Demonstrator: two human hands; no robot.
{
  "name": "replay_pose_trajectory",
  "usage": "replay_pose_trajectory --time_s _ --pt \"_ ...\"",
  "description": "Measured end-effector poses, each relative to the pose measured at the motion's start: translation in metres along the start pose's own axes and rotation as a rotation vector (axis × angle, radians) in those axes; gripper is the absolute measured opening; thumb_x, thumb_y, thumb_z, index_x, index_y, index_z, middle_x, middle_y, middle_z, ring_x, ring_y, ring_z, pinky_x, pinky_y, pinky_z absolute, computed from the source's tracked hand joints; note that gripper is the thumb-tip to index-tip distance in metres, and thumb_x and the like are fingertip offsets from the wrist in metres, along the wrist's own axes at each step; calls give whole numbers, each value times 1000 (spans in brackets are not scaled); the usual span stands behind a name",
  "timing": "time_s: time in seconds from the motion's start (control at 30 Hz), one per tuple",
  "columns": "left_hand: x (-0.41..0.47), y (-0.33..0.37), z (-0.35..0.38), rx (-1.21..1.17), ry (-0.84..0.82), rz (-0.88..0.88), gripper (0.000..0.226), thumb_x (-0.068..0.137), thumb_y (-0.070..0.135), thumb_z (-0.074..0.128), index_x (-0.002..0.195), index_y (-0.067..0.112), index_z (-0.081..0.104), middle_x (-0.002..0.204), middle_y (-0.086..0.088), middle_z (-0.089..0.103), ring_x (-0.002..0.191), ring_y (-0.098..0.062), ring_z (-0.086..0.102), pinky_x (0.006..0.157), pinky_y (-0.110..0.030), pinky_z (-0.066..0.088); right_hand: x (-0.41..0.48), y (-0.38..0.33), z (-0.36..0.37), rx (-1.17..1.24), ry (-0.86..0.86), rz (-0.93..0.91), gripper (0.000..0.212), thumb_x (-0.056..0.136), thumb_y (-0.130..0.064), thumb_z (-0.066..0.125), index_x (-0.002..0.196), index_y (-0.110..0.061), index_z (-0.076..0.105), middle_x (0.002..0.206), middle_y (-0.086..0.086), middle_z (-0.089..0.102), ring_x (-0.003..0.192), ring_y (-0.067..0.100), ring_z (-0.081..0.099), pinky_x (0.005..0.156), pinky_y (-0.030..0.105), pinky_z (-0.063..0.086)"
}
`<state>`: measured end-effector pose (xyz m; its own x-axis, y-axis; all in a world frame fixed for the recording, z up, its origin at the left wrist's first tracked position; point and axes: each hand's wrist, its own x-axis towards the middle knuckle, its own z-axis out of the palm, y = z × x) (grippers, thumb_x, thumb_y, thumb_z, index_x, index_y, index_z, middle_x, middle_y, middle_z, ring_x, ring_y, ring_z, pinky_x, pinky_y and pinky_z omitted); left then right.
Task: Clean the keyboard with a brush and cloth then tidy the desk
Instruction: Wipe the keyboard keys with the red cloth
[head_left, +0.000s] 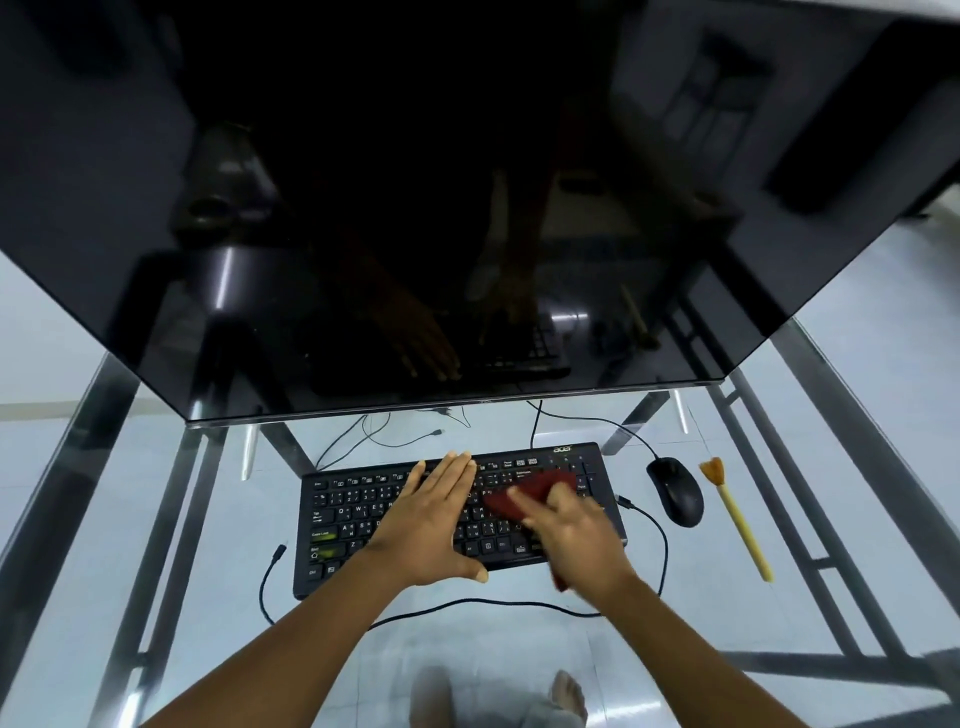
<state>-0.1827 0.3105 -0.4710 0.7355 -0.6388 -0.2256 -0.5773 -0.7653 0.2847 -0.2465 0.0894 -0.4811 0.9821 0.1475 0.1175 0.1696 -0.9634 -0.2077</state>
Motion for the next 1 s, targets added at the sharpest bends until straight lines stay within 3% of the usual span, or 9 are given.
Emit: replay_pose_trajectory --time_s 0.07,0.17,0.33,0.5,0.57,0.67,0.8,0.87,1.0 --pt "0 -1 0 -11 0 0 130 63 82 56 150 17 -14 157 4 -20 141 -10 -25 117 -39 -12 8 27 -7 12 77 277 38 94 -35 41 127 -28 59 83 8 57 53 27 60 51 36 56" --pt "0 -2 0 -16 4 3 130 62 82 57 150 17 -14 155 6 -23 141 -9 -25 117 -38 -13 15 25 -8 21 107 471 35 98 -29 46 131 -23 58 92 15 58 61 32 62 58 38 58" --pt "2 -1 0 -13 9 0 131 61 82 57 151 17 -12 157 5 -19 142 -9 -24 117 -37 -12 11 -20 1 -26 -1 -16 43 80 -24 75 122 -25 65 78 4 58 50 20 56 47 31 56" --pt "0 -1 0 -13 3 1 131 61 82 57 150 17 -13 155 7 -21 141 -8 -25 117 -37 -13 29 15 -7 13 135 510 35 94 -23 56 129 -25 59 90 13 56 57 32 62 54 38 57" --pt "0 -2 1 -10 9 -1 131 61 82 57 150 17 -13 154 7 -22 141 -8 -25 117 -37 -12 24 -6 1 16 74 380 40 91 -23 61 131 -25 57 89 11 57 56 28 60 54 35 57" --pt "1 -3 1 -11 8 5 131 60 83 56 150 17 -13 156 5 -21 141 -8 -26 117 -38 -13 1 -25 9 -7 -3 -3 47 80 -24 75 125 -27 62 81 4 56 53 19 57 49 29 54" --pt "1 -2 0 -14 1 3 132 61 83 56 150 17 -14 156 6 -21 140 -8 -27 117 -38 -12 -10 19 -1 72 110 392 46 85 -16 69 129 -25 59 85 10 55 52 25 60 51 38 58" --pt "1 -2 0 -10 -1 2 131 61 83 56 150 17 -14 156 6 -21 140 -8 -27 118 -38 -12 -17 16 2 85 114 419 47 87 -12 66 132 -22 56 87 10 56 54 24 60 52 36 58" --pt "1 -2 0 0 2 -1 131 61 84 55 150 17 -14 156 5 -21 140 -9 -27 117 -38 -12 -39 -24 12 65 -78 -78 59 82 -20 71 134 -36 48 80 -1 49 56 15 51 47 29 51"
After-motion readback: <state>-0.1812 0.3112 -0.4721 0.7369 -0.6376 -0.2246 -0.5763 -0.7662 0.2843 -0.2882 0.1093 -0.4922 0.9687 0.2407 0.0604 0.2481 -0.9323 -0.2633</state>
